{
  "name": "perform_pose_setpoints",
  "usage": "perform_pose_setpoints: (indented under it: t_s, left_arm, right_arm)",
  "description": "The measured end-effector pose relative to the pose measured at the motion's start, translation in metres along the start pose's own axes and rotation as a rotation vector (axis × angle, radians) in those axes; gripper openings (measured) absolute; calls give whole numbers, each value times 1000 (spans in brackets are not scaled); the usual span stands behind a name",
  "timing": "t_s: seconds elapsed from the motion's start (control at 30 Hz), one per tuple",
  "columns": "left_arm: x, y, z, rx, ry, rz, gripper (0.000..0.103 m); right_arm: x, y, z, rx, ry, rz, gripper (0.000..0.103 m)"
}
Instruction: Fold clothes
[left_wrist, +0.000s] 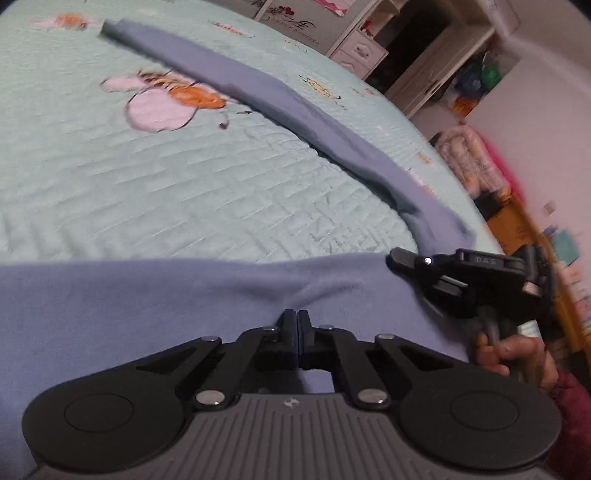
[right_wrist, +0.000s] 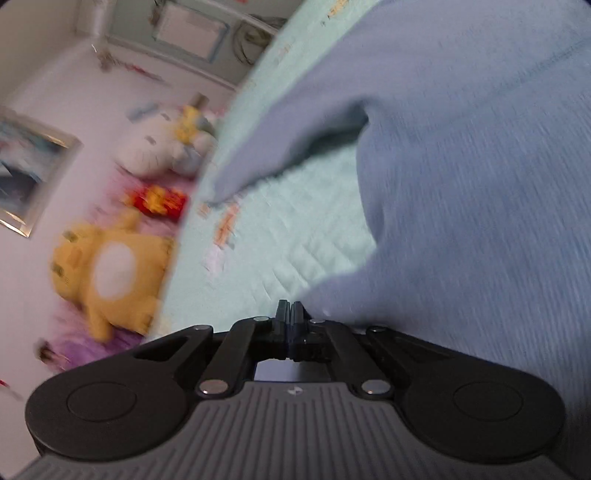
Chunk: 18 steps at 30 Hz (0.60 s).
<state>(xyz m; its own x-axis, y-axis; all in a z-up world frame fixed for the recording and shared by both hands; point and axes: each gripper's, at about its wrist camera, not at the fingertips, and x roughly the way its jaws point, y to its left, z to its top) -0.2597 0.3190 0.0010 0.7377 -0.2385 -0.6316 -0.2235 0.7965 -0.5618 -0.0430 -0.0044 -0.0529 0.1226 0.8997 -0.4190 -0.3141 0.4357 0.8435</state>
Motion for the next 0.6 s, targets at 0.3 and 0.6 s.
perform_pose_setpoints:
  t_s: [0.3,0.6]
  left_arm:
    - [-29,-8,14,-50,-38,3,35]
    - [-5,12,22,33,-71,112,4]
  right_arm:
    - [-9,20,-8,-57,-44,-24,7]
    - [3,12,-9,-25,-69,-27,0]
